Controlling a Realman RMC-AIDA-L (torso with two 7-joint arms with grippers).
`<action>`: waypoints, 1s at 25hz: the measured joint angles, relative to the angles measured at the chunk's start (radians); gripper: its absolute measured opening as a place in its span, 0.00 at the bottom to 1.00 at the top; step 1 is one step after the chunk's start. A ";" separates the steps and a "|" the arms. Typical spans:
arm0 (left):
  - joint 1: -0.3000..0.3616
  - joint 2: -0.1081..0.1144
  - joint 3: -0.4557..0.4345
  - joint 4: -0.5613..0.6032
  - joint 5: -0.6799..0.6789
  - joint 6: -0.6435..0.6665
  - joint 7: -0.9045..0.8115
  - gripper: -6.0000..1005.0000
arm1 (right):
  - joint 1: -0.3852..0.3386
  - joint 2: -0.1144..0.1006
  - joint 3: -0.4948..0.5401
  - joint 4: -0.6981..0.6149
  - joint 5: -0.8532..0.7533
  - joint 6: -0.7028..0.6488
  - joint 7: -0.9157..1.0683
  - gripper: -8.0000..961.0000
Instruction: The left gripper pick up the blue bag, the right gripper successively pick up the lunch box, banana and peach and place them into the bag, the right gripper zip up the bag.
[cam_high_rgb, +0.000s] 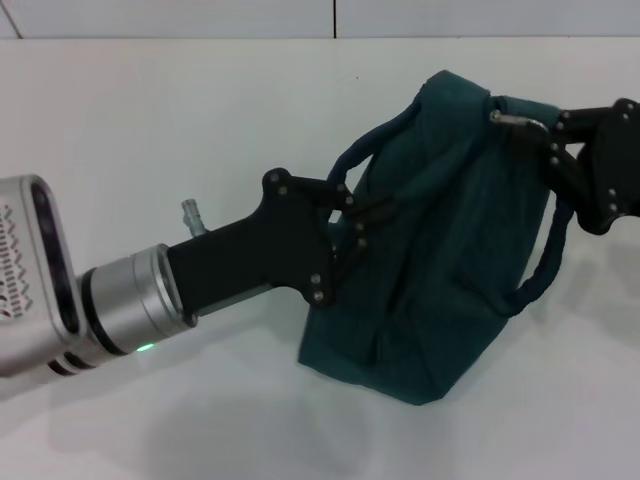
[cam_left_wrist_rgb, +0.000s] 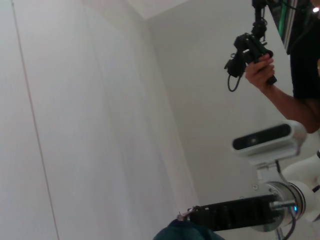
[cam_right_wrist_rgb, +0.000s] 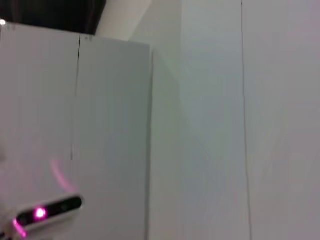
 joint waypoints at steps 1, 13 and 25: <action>0.001 -0.002 0.001 0.004 0.004 -0.004 0.015 0.03 | 0.004 0.000 -0.001 -0.003 0.000 -0.001 0.023 0.02; 0.051 -0.004 0.010 0.063 0.063 -0.046 0.140 0.02 | 0.048 -0.010 0.002 -0.034 -0.004 0.082 0.300 0.02; 0.052 0.006 0.014 0.058 0.111 -0.040 0.152 0.01 | 0.025 -0.021 0.049 -0.046 0.002 0.143 0.320 0.02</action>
